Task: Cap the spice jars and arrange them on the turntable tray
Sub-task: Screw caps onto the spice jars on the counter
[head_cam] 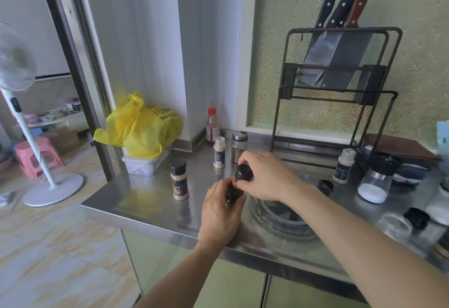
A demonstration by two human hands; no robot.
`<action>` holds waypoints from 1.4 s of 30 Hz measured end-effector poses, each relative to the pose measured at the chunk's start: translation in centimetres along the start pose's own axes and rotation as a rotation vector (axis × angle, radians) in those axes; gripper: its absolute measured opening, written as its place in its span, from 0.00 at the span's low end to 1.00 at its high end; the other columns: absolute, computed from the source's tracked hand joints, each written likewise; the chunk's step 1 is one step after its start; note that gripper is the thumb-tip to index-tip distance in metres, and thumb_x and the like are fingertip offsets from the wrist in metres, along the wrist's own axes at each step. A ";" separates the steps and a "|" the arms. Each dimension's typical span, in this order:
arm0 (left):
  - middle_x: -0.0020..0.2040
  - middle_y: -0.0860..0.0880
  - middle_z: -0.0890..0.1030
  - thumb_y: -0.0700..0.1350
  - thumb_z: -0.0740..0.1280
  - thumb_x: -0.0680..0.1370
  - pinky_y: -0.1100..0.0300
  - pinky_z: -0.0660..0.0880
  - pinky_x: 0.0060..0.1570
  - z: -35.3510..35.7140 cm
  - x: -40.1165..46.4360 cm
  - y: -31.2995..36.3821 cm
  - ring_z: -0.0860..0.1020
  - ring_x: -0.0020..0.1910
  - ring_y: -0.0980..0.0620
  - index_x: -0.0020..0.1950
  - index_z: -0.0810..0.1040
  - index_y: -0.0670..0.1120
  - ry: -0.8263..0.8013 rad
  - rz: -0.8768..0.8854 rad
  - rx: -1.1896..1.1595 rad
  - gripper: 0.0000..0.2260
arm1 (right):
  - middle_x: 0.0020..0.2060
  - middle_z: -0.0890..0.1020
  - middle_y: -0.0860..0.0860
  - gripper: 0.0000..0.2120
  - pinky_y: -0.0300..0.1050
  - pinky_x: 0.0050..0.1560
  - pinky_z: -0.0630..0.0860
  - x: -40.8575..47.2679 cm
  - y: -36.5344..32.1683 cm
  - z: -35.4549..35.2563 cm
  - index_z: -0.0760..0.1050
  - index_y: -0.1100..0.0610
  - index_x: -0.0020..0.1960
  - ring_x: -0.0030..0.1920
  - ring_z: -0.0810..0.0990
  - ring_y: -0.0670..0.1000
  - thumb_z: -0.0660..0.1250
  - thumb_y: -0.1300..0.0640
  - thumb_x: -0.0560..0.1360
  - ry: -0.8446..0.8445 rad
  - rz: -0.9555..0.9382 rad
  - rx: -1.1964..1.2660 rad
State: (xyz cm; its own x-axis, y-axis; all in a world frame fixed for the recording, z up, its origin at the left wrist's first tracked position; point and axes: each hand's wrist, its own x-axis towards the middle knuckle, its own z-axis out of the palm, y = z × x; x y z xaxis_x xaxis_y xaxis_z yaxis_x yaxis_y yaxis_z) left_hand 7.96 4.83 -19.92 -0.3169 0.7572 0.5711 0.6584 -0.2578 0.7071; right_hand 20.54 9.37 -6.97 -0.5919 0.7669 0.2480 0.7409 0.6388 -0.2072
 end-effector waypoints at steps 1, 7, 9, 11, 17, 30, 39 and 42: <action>0.51 0.56 0.81 0.47 0.73 0.76 0.51 0.79 0.53 -0.1 0.0 0.0 0.79 0.50 0.53 0.60 0.77 0.52 -0.001 -0.001 -0.005 0.14 | 0.58 0.81 0.50 0.25 0.51 0.57 0.76 0.0 0.0 -0.1 0.73 0.51 0.64 0.58 0.79 0.54 0.73 0.45 0.70 -0.015 0.004 0.007; 0.51 0.55 0.81 0.47 0.73 0.76 0.52 0.78 0.54 -0.1 -0.1 0.2 0.79 0.52 0.53 0.60 0.77 0.53 -0.029 0.015 0.008 0.14 | 0.56 0.82 0.49 0.19 0.48 0.53 0.75 0.0 0.1 -0.5 0.76 0.49 0.61 0.57 0.79 0.54 0.73 0.48 0.71 0.000 -0.010 0.010; 0.52 0.55 0.81 0.47 0.72 0.76 0.53 0.78 0.55 -0.2 -0.2 0.2 0.78 0.52 0.54 0.61 0.76 0.53 -0.036 0.020 0.006 0.14 | 0.57 0.81 0.49 0.23 0.50 0.55 0.76 0.0 0.1 -0.6 0.75 0.50 0.63 0.57 0.79 0.54 0.73 0.43 0.71 -0.015 0.012 -0.003; 0.51 0.55 0.81 0.46 0.72 0.76 0.53 0.78 0.54 -0.2 -0.1 0.3 0.78 0.52 0.53 0.60 0.77 0.52 -0.027 0.022 0.004 0.13 | 0.59 0.81 0.49 0.23 0.50 0.58 0.76 0.0 0.2 -0.6 0.75 0.48 0.64 0.59 0.79 0.54 0.74 0.47 0.71 -0.031 -0.015 0.031; 0.52 0.54 0.81 0.46 0.71 0.77 0.58 0.75 0.54 -0.1 0.1 -0.1 0.77 0.52 0.53 0.62 0.77 0.52 -0.026 0.023 0.015 0.14 | 0.53 0.81 0.43 0.23 0.45 0.50 0.76 0.2 0.8 -0.8 0.78 0.42 0.56 0.50 0.78 0.48 0.72 0.66 0.69 -0.051 -0.070 0.100; 0.55 0.56 0.78 0.42 0.66 0.80 0.66 0.69 0.56 -0.6 -0.4 1.0 0.73 0.55 0.57 0.68 0.72 0.51 -0.071 0.051 -0.009 0.16 | 0.41 0.81 0.43 0.17 0.47 0.52 0.79 0.5 1.3 -1.5 0.81 0.51 0.54 0.44 0.80 0.49 0.79 0.46 0.69 -0.070 0.050 0.179; 0.43 0.54 0.78 0.52 0.55 0.77 0.60 0.71 0.46 -1.0 -0.4 1.0 0.75 0.43 0.55 0.57 0.75 0.53 -0.164 -0.047 -0.168 0.14 | 0.46 0.86 0.49 0.21 0.57 0.58 0.81 1.2 2.8 -2.0 0.81 0.48 0.51 0.50 0.86 0.52 0.75 0.71 0.66 -0.255 -0.142 0.414; 0.35 0.50 0.79 0.57 0.55 0.72 0.59 0.73 0.39 -1.2 -0.3 0.9 0.75 0.35 0.55 0.51 0.78 0.49 -0.158 -0.184 -0.358 0.18 | 0.46 0.86 0.49 0.21 0.56 0.57 0.82 1.1 2.4 -2.1 0.82 0.49 0.50 0.50 0.85 0.50 0.75 0.72 0.66 -0.301 -0.184 0.416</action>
State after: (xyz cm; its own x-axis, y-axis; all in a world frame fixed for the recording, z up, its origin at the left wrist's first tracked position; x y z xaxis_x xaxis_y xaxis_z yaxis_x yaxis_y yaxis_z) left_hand 7.83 3.66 -18.90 -0.2803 0.8853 0.3711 0.3135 -0.2809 0.9071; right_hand 22.29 11.61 -5.20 -0.8101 0.5845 0.0461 0.4644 0.6878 -0.5579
